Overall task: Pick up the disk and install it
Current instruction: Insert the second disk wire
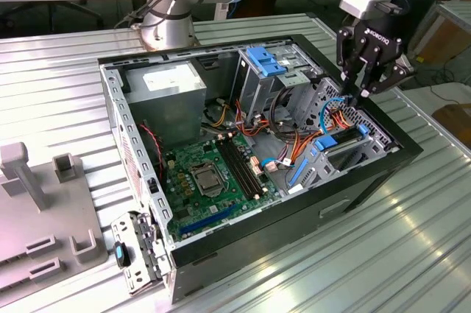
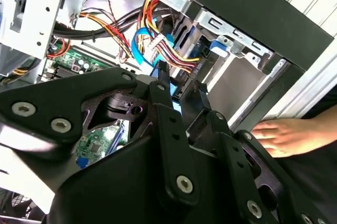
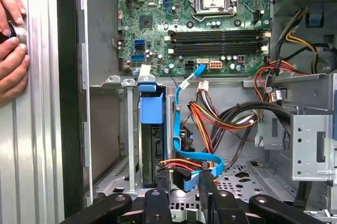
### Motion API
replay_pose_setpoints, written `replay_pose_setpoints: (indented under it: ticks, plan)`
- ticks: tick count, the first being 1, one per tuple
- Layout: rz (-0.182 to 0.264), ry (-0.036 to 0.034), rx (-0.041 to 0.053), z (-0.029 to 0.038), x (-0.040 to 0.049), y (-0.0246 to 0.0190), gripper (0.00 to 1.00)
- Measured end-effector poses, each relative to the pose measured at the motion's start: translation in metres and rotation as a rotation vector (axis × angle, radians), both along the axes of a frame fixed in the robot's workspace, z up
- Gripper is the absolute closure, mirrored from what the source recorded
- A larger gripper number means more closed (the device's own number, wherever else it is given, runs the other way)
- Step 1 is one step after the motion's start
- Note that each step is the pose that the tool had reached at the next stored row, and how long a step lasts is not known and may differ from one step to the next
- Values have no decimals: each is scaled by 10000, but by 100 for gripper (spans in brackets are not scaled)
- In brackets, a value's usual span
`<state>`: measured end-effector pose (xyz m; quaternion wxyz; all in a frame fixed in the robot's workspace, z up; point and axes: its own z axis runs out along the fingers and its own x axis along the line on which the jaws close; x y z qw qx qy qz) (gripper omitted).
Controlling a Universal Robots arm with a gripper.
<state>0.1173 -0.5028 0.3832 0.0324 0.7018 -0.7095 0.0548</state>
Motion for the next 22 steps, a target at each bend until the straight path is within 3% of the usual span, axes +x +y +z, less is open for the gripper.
replay_pose_setpoints:
  ticks: [4, 8, 9, 10, 11, 12, 13, 16, 17, 18, 19, 20, 22]
  plan:
    - [13, 0, -359, -1, 9, 80, 64]
    - [21, 0, -405, -1, 12, 83, 64]
    - [25, 63, -475, 0, 13, 95, 64]
    - [30, 340, -552, 0, 13, 112, 64]
    - [35, 561, -597, -2, 14, 118, 64]
    - [37, 703, -658, -2, 15, 123, 64]
    - [36, 869, -859, -5, 44, 141, 64]
    - [34, 874, -892, -4, 65, 183, 64]
    - [34, 874, -901, -5, 66, 217, 64]
    - [34, 875, -912, -7, 72, 290, 64]
    - [32, 874, -950, -12, 83, 315, 64]
    - [28, 875, -1072, -20, 93, 317, 64]
    - [8, 876, -1555, -28, 131, 320, 64]
